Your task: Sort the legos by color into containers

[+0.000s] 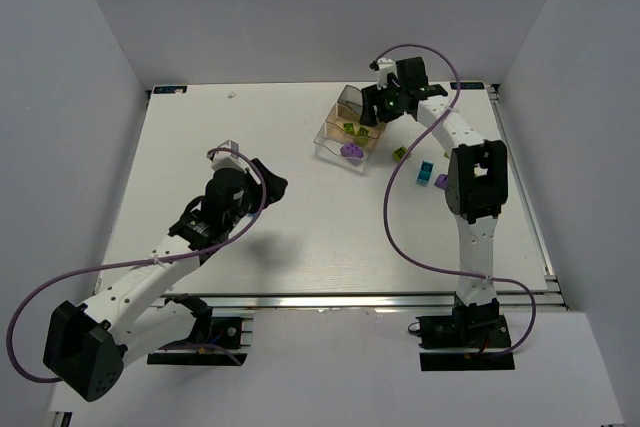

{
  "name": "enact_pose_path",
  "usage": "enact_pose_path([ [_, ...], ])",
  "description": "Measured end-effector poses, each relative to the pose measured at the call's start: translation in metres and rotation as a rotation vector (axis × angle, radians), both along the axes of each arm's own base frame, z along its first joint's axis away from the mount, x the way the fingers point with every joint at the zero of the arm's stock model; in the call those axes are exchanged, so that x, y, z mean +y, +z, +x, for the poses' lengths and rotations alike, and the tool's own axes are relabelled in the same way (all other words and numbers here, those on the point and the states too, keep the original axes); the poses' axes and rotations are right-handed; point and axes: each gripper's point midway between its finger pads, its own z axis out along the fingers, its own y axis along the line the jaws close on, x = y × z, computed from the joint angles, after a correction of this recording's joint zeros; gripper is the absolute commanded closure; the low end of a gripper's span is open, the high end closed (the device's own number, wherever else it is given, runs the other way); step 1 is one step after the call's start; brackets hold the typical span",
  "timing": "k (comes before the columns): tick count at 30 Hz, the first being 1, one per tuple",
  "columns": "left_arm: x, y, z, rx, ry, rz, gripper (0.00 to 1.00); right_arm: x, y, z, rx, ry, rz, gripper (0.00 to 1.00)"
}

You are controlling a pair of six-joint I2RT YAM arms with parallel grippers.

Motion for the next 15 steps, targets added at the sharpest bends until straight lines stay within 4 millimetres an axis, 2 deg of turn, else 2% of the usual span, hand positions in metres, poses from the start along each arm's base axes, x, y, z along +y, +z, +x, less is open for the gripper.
enact_pose_path([
  [5,0.0,0.0,0.0,0.0,0.0,0.0,0.24,-0.003,0.0,0.002,-0.025,0.022,-0.026,0.32],
  [9,-0.001,0.001,0.001,-0.01,0.0,-0.007,0.24,-0.016,0.005,-0.003,-0.054,0.072,-0.076,0.32],
  [12,0.0,-0.003,-0.001,-0.009,0.0,-0.006,0.24,-0.037,0.016,-0.015,-0.064,0.099,-0.104,0.28],
  [15,0.001,-0.009,-0.003,0.0,-0.001,-0.002,0.24,-0.076,0.032,-0.024,-0.078,0.087,-0.145,0.25],
])
